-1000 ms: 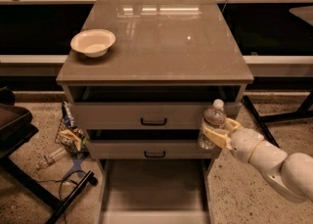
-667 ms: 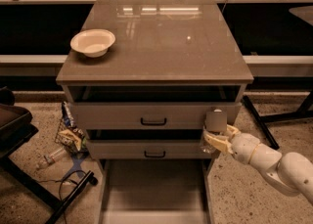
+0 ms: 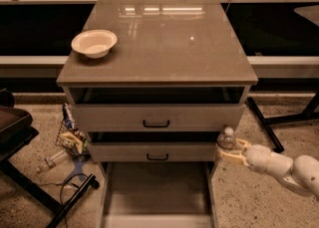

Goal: Place water bottle into bottom drawer

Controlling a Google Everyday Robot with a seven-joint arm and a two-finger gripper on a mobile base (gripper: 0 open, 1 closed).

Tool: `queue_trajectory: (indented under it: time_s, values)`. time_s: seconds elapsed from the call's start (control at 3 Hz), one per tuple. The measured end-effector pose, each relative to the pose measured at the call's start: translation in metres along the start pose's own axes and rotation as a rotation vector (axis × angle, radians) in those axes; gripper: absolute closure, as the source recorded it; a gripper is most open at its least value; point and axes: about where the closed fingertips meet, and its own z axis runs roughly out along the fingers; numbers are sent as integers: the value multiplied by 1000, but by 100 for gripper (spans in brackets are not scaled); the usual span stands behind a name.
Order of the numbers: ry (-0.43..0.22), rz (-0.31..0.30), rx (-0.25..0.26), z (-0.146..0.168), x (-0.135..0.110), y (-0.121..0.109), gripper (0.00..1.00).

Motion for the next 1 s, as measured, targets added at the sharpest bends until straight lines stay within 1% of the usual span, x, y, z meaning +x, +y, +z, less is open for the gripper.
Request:
queue_trajectory:
  time_s: [0.33, 0.67, 1.0]
  values:
    - [-23, 14, -109, -35, 19, 27, 100]
    - [-42, 15, -213, -39, 15, 54, 100]
    - [-43, 15, -215, -39, 15, 54, 100]
